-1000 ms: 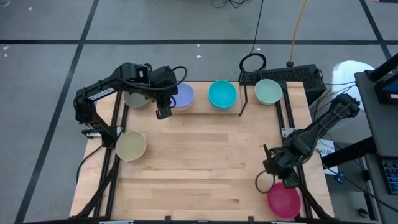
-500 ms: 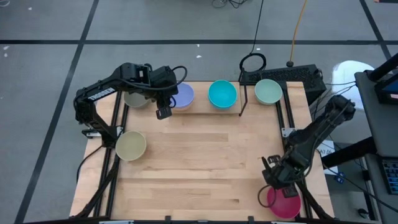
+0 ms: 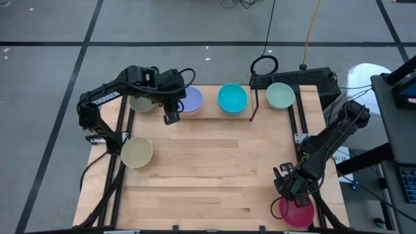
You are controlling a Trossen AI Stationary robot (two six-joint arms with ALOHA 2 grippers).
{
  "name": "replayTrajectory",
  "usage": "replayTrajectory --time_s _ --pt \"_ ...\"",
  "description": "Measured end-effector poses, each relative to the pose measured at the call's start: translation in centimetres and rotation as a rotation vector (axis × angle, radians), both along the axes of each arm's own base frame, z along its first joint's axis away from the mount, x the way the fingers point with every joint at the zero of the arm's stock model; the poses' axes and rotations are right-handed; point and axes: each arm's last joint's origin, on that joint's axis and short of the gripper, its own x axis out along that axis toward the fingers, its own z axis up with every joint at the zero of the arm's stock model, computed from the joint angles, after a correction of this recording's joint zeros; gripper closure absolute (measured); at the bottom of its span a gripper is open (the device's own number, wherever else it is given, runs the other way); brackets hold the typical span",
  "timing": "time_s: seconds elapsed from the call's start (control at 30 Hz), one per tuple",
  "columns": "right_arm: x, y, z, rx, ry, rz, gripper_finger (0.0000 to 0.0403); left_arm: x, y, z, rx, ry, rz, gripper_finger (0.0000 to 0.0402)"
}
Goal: Place and stack bowls onto a shelf
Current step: Stack the red bowl on top of the light blue bowl on the shelf
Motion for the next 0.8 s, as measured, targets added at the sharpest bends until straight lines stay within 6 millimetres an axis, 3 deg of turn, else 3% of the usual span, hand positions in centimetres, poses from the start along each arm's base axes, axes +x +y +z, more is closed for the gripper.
replayTrajectory --time_s 0.17,0.27,0.4,0.63,0.8 --pt "-0.5 -0.4 -1.9 0.012 0.03 -0.03 0.0322 0.0 0.0 0.0 0.0 0.0 -0.001 0.0302" --pt "-0.7 -0.6 -2.3 0.026 0.072 -0.042 0.0345 0.0 0.0 0.0 0.0 0.0 -0.001 0.0302" --pt "-0.8 -0.7 -2.4 0.038 0.079 -0.022 0.0394 0.0 0.0 0.0 0.002 0.0 -0.003 0.0302" --pt "0.0 -1.0 -2.4 0.055 0.055 -0.054 0.04 0.1 0.0 0.0 0.002 -0.008 -0.002 0.0302" --pt "1.7 -1.9 -1.8 0.03 -0.037 -0.119 0.0401 0.1 0.0 0.0 0.002 -0.008 -0.001 0.0302"
